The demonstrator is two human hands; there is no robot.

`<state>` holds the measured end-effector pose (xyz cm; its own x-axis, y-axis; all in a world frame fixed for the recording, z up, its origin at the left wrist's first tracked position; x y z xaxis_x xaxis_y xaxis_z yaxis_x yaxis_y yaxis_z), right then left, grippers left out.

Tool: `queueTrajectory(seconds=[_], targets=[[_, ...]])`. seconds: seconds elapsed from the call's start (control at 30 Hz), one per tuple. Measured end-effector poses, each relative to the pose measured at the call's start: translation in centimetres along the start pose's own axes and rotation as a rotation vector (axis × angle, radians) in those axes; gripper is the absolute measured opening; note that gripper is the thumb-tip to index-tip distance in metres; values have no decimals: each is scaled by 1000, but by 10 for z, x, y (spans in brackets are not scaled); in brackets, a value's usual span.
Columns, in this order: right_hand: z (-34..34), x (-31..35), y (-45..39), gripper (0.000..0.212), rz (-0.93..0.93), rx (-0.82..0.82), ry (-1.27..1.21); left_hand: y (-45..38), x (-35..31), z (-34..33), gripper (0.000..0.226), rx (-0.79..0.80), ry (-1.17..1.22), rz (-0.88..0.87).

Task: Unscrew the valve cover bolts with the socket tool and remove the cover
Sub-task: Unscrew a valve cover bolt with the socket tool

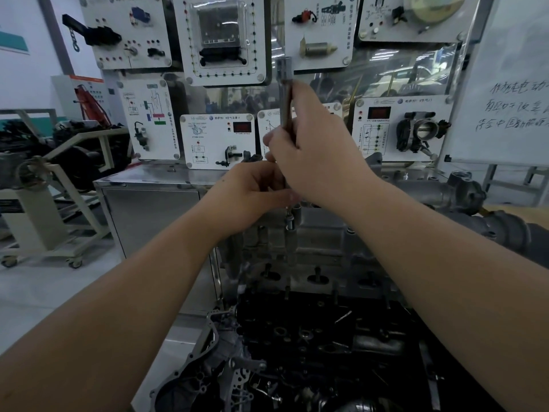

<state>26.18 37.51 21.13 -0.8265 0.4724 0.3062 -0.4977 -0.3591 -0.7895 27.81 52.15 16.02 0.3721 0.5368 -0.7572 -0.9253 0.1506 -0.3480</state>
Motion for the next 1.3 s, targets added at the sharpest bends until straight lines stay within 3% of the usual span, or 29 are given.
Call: queueTrajectory(seconds=[0.17,0.3,0.4,0.57,0.7,0.8,0.97,1.17,1.3], targets=[[1,-4,1,11,27,-92,43,-2,3,0,29,1,-19,-10],[4,-6,-1,21,-10,-11,55,-5,7,0,14,50,-4,-21],[4,-3,1,33,-2,-4,-3,-7,8,-1,25,42,-13,-15],[2,-6,3,11,32,-89,54,-6,7,-3,22,16,-85,-49],[2,-8,0,18,-3,-22,74,-4,6,-1,15,24,-1,-28],[1,-6,1,37,-32,-3,-1,-4,5,0,17,11,8,-28],[0,-6,5,17,19,-120,18,-4,4,-1,31,2,-32,-31],[-1,0,1,29,5,15,43,-2,4,1,11,28,6,-18],[-1,-2,1,31,4,-16,11,-1,3,-1,27,4,-16,-27]])
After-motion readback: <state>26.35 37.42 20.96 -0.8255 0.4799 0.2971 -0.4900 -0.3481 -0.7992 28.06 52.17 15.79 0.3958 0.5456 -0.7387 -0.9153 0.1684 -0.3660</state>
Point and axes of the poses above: each hand's wrist, its own y-axis away from the middle knuckle, its own z-axis out of the back of the hand, x = y × z, the point moved 1 cm from there along -y, towards the middle knuckle, and after that the axes turned 9 degrees about z, right-handed, at the moved point
